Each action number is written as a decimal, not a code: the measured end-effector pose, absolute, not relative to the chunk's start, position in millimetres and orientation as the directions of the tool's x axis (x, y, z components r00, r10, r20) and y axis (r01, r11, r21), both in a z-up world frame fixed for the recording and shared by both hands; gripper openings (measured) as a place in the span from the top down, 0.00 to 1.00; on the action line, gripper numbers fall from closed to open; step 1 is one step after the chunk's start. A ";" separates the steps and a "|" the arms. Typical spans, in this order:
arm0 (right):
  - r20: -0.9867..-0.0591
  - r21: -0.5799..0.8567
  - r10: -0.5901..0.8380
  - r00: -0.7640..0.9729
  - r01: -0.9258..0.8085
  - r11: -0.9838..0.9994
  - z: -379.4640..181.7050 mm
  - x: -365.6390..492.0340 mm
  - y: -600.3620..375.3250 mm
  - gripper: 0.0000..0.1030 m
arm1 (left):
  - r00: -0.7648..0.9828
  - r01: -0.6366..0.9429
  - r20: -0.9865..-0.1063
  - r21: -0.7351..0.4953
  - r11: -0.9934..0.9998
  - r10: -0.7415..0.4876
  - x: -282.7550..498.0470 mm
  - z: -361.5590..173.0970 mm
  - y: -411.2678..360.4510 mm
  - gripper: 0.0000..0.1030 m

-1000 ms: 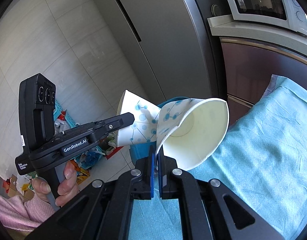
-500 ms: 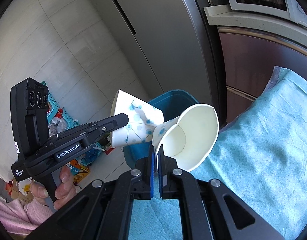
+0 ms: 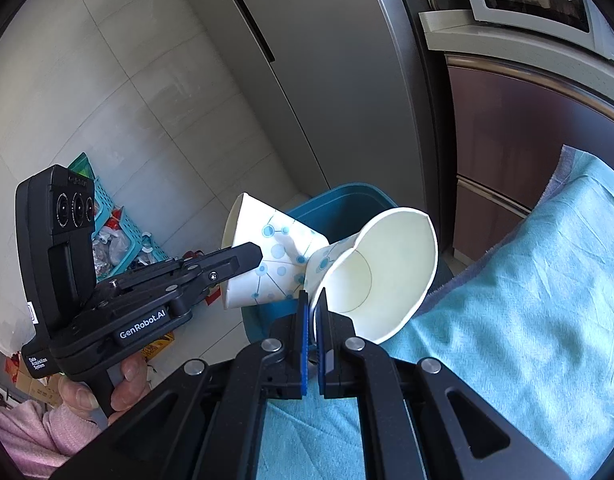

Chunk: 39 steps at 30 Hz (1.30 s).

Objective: Collect trash
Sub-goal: 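Carry both held paper cups toward the teal bin, then lower both cups into the teal bin and open both grippers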

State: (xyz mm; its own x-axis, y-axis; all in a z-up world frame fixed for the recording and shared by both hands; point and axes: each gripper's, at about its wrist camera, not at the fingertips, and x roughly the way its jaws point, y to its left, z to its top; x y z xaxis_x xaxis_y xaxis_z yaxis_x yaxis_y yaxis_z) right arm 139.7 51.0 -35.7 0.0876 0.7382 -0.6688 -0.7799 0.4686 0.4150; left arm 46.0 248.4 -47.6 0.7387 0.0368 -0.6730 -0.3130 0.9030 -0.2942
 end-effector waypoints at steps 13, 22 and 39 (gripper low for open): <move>-0.705 0.401 0.705 0.080 -0.775 0.489 -46.3 140.9 66.0 0.98 | 0.715 -0.333 -0.698 -0.292 0.897 0.038 50.4 -61.2 254.9 0.96; -0.739 0.397 0.671 0.060 -0.766 0.506 -53.6 138.2 73.4 0.98 | 0.695 -0.346 -0.718 -0.297 0.890 0.031 58.0 -72.1 258.8 0.96; -0.772 0.393 0.634 0.042 -0.752 0.529 -58.4 141.7 86.3 0.97 | 0.667 -0.366 -0.744 -0.306 0.879 0.018 68.0 -91.2 263.3 0.95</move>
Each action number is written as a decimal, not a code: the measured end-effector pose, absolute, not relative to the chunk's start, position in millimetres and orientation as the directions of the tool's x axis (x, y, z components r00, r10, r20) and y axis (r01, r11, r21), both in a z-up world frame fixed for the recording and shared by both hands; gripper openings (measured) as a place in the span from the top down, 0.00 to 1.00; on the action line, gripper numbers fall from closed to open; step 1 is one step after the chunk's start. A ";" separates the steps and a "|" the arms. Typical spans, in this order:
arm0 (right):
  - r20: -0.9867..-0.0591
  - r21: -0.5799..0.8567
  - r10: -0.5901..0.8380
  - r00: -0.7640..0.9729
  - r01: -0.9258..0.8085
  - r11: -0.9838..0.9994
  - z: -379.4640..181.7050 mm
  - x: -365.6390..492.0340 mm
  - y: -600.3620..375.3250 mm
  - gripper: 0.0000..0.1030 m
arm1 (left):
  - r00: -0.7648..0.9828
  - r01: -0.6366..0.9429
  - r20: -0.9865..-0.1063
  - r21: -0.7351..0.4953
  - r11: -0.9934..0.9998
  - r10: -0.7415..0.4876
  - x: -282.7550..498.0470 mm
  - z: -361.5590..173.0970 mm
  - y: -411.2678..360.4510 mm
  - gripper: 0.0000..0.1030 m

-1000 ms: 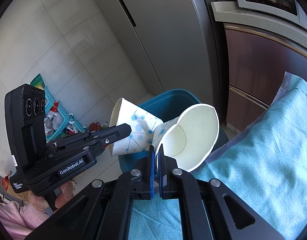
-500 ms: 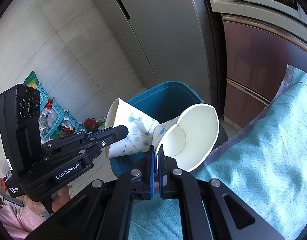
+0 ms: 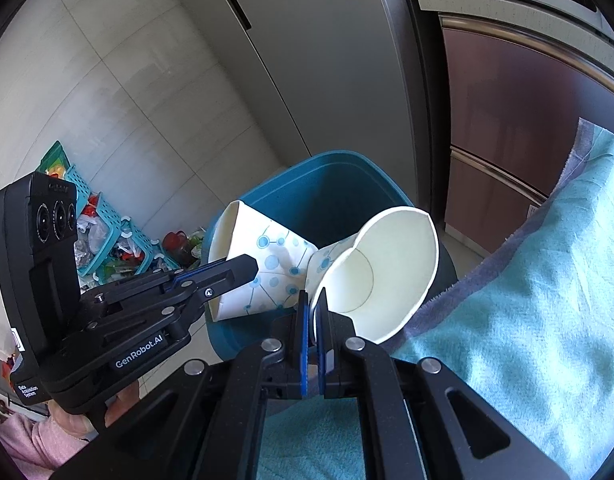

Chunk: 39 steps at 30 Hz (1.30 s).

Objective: Collect trash

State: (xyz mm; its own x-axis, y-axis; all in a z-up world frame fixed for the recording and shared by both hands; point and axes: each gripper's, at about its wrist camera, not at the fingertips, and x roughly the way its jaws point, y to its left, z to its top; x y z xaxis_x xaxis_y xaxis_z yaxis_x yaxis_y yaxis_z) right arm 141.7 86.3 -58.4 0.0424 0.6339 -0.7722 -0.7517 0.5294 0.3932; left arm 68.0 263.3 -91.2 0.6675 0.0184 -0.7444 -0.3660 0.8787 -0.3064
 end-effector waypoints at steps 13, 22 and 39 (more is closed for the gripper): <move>-0.780 0.389 0.623 0.055 -0.738 0.552 -61.7 140.4 95.5 0.94 | 0.640 -0.375 -0.768 -0.322 0.869 -0.008 79.3 -109.1 270.2 0.90; -0.757 0.404 0.649 0.075 -0.727 0.556 -52.7 140.8 80.0 0.77 | 0.665 -0.362 -0.747 -0.328 0.872 -0.005 67.5 -100.2 269.1 0.71; -0.573 0.270 0.656 0.491 -0.643 0.717 5.0 76.6 -67.3 0.09 | 0.834 -0.145 -0.552 -0.237 0.961 -0.010 26.3 -24.2 188.0 0.05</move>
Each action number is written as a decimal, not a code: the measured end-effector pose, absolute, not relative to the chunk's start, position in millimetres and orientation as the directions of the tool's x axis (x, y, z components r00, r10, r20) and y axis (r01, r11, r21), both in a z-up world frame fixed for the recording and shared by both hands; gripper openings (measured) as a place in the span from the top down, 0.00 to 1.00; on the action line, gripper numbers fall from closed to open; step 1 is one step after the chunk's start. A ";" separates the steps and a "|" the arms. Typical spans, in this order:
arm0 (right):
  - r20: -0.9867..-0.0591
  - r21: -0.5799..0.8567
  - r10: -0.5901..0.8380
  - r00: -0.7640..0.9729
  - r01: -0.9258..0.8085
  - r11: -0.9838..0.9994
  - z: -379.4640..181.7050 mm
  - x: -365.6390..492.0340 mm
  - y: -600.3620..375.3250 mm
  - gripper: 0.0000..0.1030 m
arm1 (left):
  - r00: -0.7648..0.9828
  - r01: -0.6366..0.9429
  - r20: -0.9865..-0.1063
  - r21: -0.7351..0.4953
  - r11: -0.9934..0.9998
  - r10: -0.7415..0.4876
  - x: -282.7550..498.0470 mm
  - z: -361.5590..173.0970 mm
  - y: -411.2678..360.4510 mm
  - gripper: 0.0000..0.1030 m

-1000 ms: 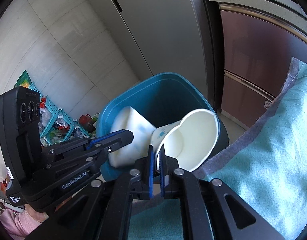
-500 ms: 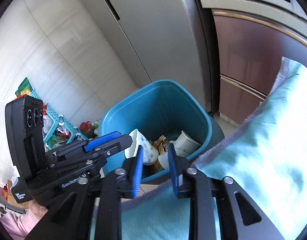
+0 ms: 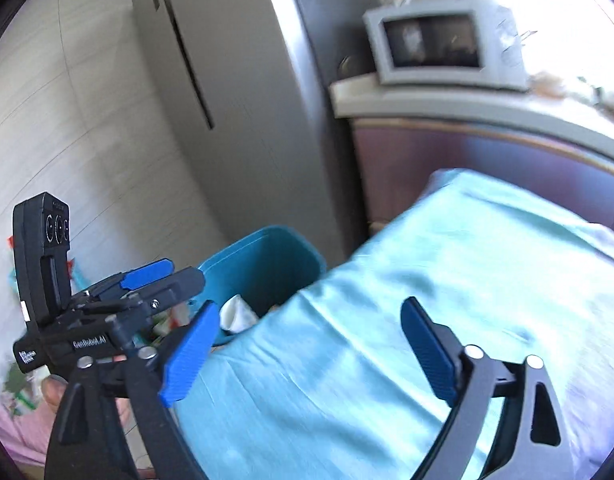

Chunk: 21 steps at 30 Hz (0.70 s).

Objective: Collect trash

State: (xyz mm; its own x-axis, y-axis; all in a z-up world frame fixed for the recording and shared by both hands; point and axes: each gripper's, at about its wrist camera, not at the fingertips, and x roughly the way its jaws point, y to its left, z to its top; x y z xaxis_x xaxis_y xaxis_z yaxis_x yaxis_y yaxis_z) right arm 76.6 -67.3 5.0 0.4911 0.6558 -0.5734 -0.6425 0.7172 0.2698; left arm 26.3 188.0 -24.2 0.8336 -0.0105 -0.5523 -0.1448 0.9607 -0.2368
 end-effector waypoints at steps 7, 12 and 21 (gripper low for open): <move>-0.513 0.193 0.496 0.701 -0.469 0.862 6.9 38.4 -135.4 0.07 | 0.870 -0.094 -0.494 -0.187 0.978 -0.011 18.3 -14.1 131.0 0.05; -0.458 0.178 0.375 0.806 -0.331 0.927 1.7 20.2 -176.2 0.07 | 0.887 -0.053 -0.461 -0.144 0.988 -0.020 15.2 -8.3 94.1 0.05; -0.391 0.162 0.234 0.890 -0.184 0.969 -2.8 -12.9 -227.9 0.07 | 0.929 0.001 -0.369 -0.097 0.995 -0.036 3.3 1.6 53.7 0.05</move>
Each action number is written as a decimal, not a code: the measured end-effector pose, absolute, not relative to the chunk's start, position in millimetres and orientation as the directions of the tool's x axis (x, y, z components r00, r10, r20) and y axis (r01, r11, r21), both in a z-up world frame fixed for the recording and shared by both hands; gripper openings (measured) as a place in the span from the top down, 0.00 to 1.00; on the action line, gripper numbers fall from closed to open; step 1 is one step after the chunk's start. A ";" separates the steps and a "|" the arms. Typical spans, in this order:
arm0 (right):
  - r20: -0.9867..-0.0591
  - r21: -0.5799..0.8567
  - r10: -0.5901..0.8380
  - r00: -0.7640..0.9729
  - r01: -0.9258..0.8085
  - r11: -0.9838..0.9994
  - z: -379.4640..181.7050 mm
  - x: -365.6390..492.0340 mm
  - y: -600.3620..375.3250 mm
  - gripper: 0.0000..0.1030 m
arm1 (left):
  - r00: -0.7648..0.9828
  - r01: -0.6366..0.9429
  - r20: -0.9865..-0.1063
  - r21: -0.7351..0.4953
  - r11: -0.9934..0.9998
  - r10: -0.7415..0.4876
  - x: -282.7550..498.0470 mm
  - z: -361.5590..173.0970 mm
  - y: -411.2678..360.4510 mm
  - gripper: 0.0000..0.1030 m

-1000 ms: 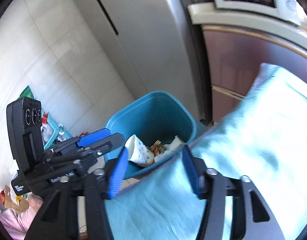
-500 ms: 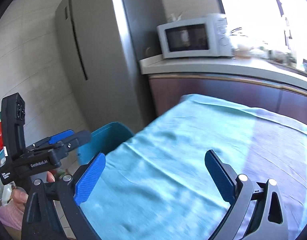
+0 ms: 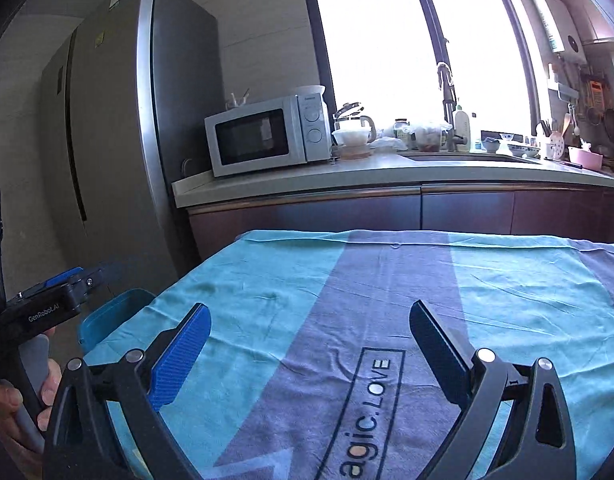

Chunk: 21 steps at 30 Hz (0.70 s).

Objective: Collect trash

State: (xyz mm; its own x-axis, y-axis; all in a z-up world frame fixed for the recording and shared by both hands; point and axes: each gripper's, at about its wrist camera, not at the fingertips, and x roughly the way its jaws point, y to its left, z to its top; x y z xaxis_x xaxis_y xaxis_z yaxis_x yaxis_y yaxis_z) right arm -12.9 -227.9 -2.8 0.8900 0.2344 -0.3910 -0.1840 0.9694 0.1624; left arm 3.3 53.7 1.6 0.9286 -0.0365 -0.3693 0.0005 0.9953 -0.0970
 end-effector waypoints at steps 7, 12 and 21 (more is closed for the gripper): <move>-0.351 0.159 0.185 0.918 -0.137 0.978 0.4 -29.0 -239.4 0.07 | 0.943 0.021 -0.331 -0.063 0.998 -0.041 -4.6 4.0 35.5 0.05; -0.335 0.146 0.171 0.927 -0.128 0.981 -0.6 -36.1 -241.2 0.07 | 0.942 0.026 -0.332 -0.059 0.998 -0.044 -6.0 0.8 30.3 0.05; -0.315 0.149 0.166 0.934 -0.124 0.981 0.8 -39.5 -244.4 0.07 | 0.949 0.018 -0.314 -0.043 0.999 -0.030 -5.4 -0.5 28.5 0.05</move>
State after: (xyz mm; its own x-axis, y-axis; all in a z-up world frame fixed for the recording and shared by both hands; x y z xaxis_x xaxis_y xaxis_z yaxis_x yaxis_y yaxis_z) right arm -39.5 -244.4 0.8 0.9344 0.1658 -0.3153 -0.1238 0.9811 0.1490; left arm -5.4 28.5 -0.5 0.9489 -0.0304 -0.3140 0.0176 0.9989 -0.0434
